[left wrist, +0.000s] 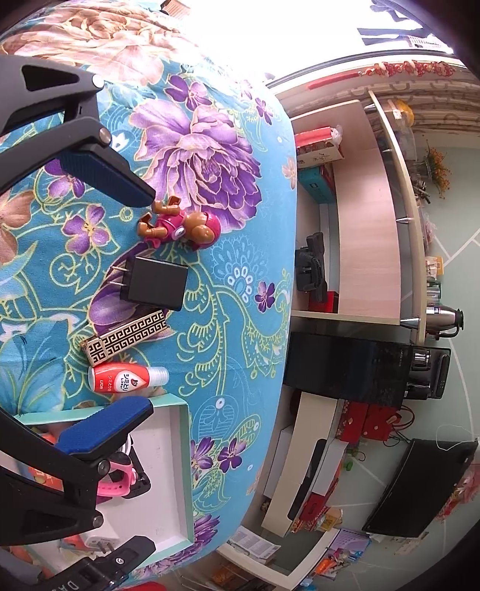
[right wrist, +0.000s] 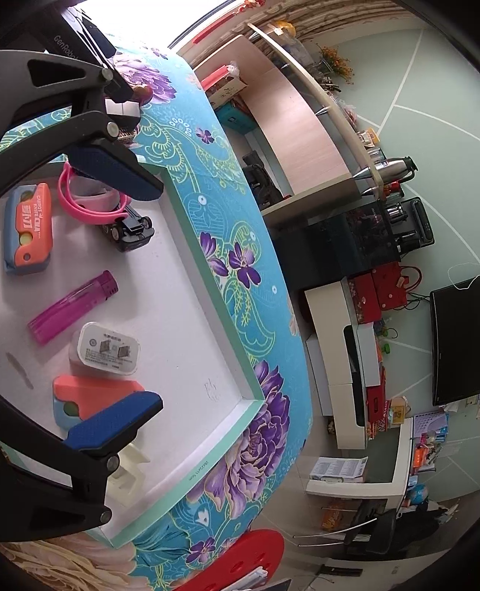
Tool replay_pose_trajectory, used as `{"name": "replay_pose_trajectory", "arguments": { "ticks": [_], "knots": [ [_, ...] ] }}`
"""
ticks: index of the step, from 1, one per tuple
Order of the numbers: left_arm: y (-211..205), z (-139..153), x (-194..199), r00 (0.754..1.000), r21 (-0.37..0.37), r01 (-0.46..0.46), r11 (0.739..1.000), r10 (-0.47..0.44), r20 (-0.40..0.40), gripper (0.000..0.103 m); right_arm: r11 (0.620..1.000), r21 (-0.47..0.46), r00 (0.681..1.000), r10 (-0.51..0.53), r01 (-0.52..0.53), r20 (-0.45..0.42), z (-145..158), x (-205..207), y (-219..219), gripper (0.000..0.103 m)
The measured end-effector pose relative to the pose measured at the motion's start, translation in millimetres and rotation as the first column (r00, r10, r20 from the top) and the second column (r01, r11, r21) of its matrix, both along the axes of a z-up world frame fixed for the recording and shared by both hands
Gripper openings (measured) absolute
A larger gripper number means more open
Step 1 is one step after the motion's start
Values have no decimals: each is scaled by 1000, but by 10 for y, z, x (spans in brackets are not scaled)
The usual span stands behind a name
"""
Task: Organize rigid objects
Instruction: 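Move both grippers back toward the toy figure and black charger, then grasp the pink-and-orange toy figure with the left gripper while the right gripper grasps the black charger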
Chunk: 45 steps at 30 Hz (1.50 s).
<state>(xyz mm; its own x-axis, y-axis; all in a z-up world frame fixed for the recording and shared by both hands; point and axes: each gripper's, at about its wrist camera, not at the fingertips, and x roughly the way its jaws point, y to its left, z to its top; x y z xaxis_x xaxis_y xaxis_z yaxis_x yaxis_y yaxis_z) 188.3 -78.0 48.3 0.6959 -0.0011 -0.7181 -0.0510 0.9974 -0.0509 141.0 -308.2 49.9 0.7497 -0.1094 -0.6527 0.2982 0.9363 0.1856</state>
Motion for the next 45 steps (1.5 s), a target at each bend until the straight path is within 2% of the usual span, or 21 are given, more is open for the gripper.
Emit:
{"name": "replay_pose_trajectory", "arguments": {
  "ticks": [3, 9, 12, 18, 23, 31, 36, 40, 43, 45],
  "knots": [
    [107, 16, 5, 1000, -18, -10, 1000, 10, -1, 103, 999, -47, 1000, -7, 8, 11, 29, -8, 97, 103],
    [401, 34, 22, 998, -36, -59, 998, 58, -2, 103, 998, -62, 1000, 17, -17, 5, 21, 23, 243, 103],
    [601, 46, 6, 995, -72, -98, 993, 99, 7, 103, 995, -96, 999, 26, -24, 19, 52, 22, 369, 103],
    [947, 107, -32, 989, -124, -134, 983, 140, 44, 103, 991, -96, 996, 89, -88, 11, 138, 102, 673, 103],
    [1173, 244, -98, 978, -85, -150, 985, 160, 133, 103, 980, -93, 985, 174, -175, -10, 211, 217, 980, 103],
    [1591, 250, -31, 968, -27, -205, 978, 207, 143, 103, 959, -76, 962, 271, -273, -41, 150, 404, 1426, 103],
    [1678, 116, 94, 975, -48, -198, 979, 202, 93, 103, 938, -67, 938, 336, -341, -85, -35, 539, 1713, 103],
    [1662, -21, 208, 973, -15, -225, 974, 226, 39, 103, 920, -77, 919, 373, -384, -123, -191, 644, 1913, 103],
    [1636, -115, 272, 981, -27, -196, 980, 196, 6, 103, 910, -79, 907, 394, -408, -148, -297, 699, 2004, 102],
    [1605, -167, 318, 983, -40, -182, 983, 181, -11, 103, 906, -71, 902, 402, -416, -158, -361, 730, 2039, 98]
  ]
}}
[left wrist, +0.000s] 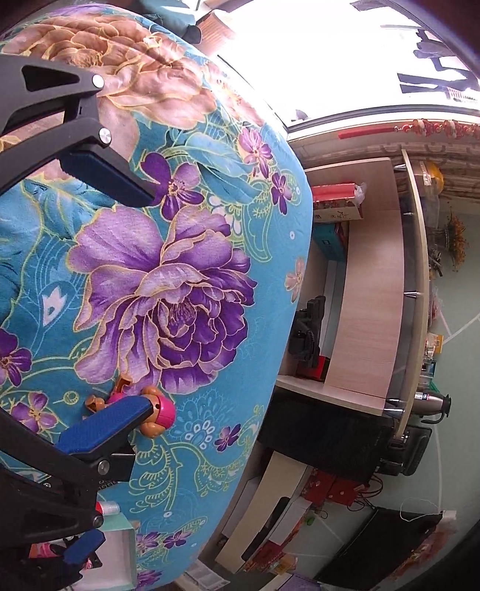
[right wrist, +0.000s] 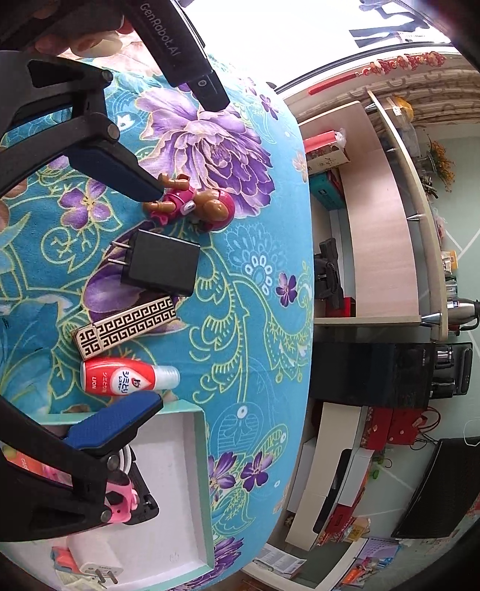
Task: Organize rigid objects
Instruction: 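Grasp the pink-and-orange toy figure with the left gripper while the right gripper grasps the black charger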
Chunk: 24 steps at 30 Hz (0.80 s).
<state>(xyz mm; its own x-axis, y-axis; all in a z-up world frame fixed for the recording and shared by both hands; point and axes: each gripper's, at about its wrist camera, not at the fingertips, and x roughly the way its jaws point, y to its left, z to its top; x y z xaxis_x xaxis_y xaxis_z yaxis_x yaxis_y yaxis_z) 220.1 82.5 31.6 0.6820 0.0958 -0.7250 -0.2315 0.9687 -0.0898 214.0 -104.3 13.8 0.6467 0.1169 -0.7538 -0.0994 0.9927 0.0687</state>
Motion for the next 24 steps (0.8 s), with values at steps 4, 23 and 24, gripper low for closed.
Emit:
{"name": "replay_pose_trajectory", "arguments": {
  "ticks": [4, 23, 24],
  "knots": [
    [-84, -114, 95, 999, -63, 41, 997, -43, -25, 103, 1000, 9, 1000, -2, 3, -26, -112, 51, 20, 88],
    [-433, -423, 362, 974, -132, 187, 974, -201, -106, 86, 996, 51, 997, 69, -68, -25, -222, 76, 147, 60],
    [-434, -434, 370, 973, -145, 191, 971, -207, -106, 85, 996, 50, 997, 69, -67, -24, -227, 80, 151, 58]
  ]
}}
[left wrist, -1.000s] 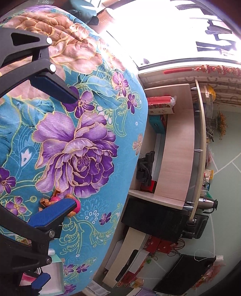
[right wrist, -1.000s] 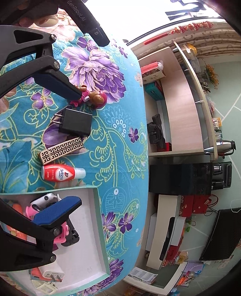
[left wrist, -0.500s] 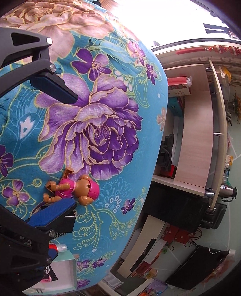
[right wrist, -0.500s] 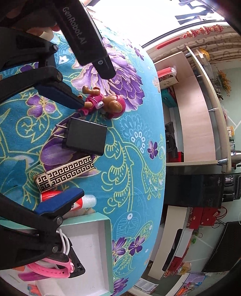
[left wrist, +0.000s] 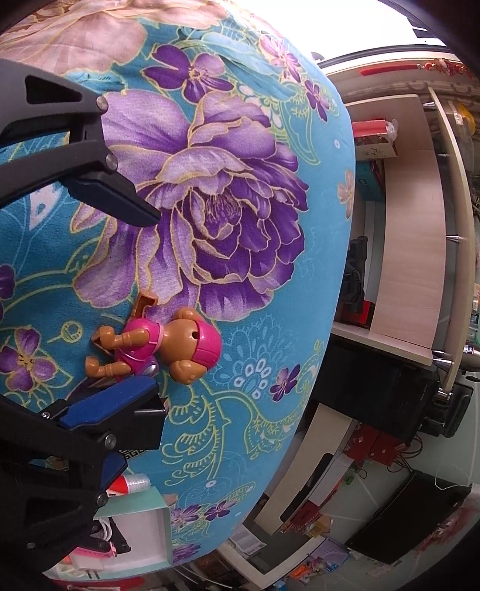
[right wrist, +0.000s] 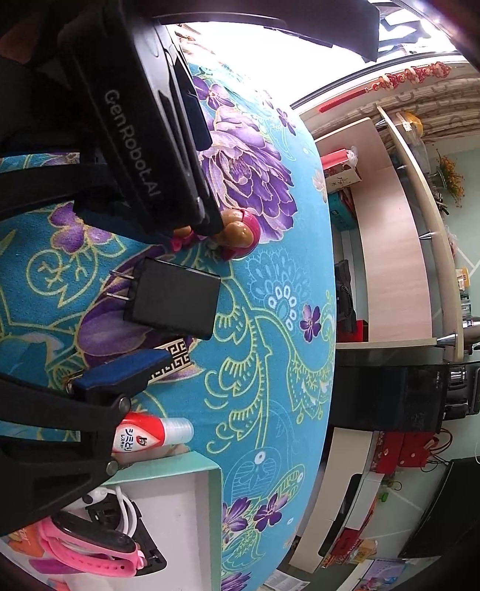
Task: Organize rigid objects
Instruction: 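Grasp the pink-and-orange toy figure with the left gripper while the right gripper grasps the black charger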
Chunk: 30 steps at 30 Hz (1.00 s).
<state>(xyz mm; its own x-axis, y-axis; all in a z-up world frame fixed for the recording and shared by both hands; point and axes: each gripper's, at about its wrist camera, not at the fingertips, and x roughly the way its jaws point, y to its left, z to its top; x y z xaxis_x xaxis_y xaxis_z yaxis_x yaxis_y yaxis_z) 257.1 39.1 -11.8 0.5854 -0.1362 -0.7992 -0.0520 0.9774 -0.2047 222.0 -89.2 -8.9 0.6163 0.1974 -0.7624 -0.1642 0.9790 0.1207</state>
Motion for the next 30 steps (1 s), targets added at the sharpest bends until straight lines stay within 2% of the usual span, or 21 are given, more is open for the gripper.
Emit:
{"name": "replay_pose_trajectory", "arguments": {
  "ticks": [5, 7, 8, 11, 14, 18, 19, 20, 27, 30],
  "knots": [
    [-24, -29, 26, 1000, -21, 17, 1000, -17, -6, 81, 1000, -9, 1000, -2, 3, 9, -16, 20, 10, 53],
    [-40, -37, 36, 999, -40, 33, 999, -33, -6, 75, 1000, -15, 1000, -1, 1, 12, -19, 23, 23, 50],
    [-53, -38, 40, 999, -47, 40, 998, -41, -7, 72, 1000, -9, 1000, 3, -3, 8, -25, 26, 28, 45],
    [-109, -43, 45, 998, -49, 69, 996, -69, -4, 65, 1000, -7, 1000, 7, -7, -6, -61, 37, 43, 43],
    [-117, -53, 53, 996, -101, 91, 991, -91, 1, 49, 1000, 10, 1000, 2, -2, -14, -85, 47, 23, 42],
    [-120, -36, 34, 996, -90, 88, 992, -87, 9, 48, 1000, 31, 1000, -2, 3, -16, -82, 48, -6, 42],
    [-111, -23, 19, 996, -92, 88, 992, -87, 15, 42, 999, 36, 1000, -3, 3, -17, -79, 48, -11, 42],
    [-85, -1, 2, 996, -105, 87, 991, -86, 21, 30, 999, 42, 1000, -4, 4, -16, -74, 44, -18, 42],
    [33, 57, -60, 999, -106, 39, 994, -37, 29, 28, 997, 79, 1000, -13, 12, 5, 32, -1, -77, 41],
    [72, 163, -117, 998, -95, 22, 995, -16, 59, 27, 996, 92, 1000, -21, 19, 22, 101, -29, -115, 41]
  ]
}}
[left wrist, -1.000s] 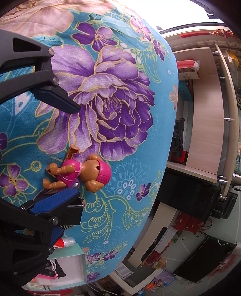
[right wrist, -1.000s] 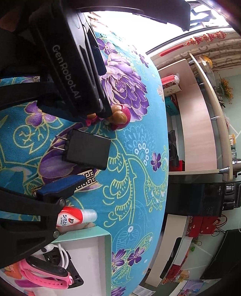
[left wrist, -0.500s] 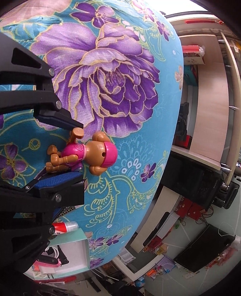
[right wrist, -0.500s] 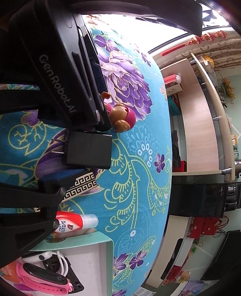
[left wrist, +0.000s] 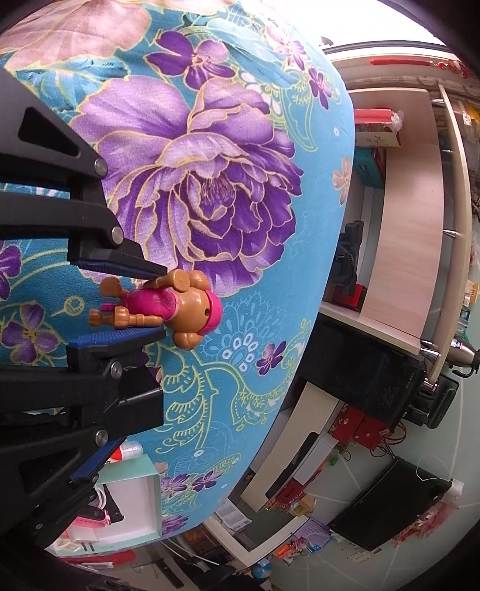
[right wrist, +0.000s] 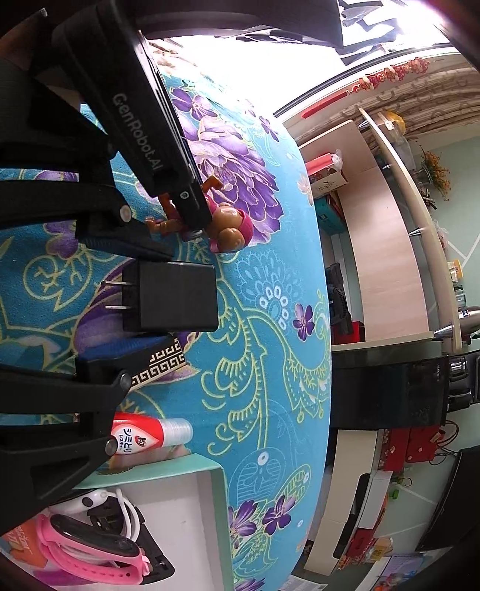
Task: Organize rigid objects
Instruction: 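Grasp the pink-and-orange toy figure with the left gripper while the right gripper grasps the black charger, then carry the toy figure in the left gripper while the right gripper carries the black charger to the tray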
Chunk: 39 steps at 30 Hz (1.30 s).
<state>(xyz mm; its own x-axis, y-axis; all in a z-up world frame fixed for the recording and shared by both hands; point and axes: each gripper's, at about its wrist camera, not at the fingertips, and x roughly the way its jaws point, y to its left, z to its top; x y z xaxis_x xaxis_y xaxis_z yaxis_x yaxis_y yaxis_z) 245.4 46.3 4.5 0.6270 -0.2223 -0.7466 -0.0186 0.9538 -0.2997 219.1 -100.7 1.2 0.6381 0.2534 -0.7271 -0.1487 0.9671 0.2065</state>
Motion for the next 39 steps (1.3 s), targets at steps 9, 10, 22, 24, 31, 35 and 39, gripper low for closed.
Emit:
{"name": "replay_pose_trajectory", "arguments": {
  "ticks": [9, 10, 22, 24, 31, 35, 39],
  "knots": [
    [-9, 315, -150, 996, 14, -12, 1000, 10, 85, 27, 998, 43, 998, -40, 38, 55, 254, -96, -184, 41],
    [-19, 352, -164, 996, 16, -10, 1000, 8, 93, 27, 998, 47, 997, -44, 41, 59, 274, -103, -205, 41],
    [-405, 736, -339, 979, 43, 83, 996, -90, 183, 27, 986, 37, 980, -164, 161, 110, 550, -261, -645, 41],
    [-515, 782, -359, 975, 44, 111, 993, -118, 190, 27, 980, 26, 975, -197, 195, 100, 578, -277, -790, 41],
    [-980, 870, -418, 955, 57, 218, 974, -225, 194, 27, 944, -15, 944, -327, 328, 50, 577, -353, -1410, 41],
    [-1286, 882, -462, 938, 70, 283, 956, -292, 187, 27, 918, -31, 919, -394, 395, 33, 562, -439, -1741, 41],
    [-1596, 865, -503, 918, 79, 347, 934, -356, 175, 27, 887, -30, 887, -460, 461, 34, 571, -536, -2032, 41]
  ]
}}
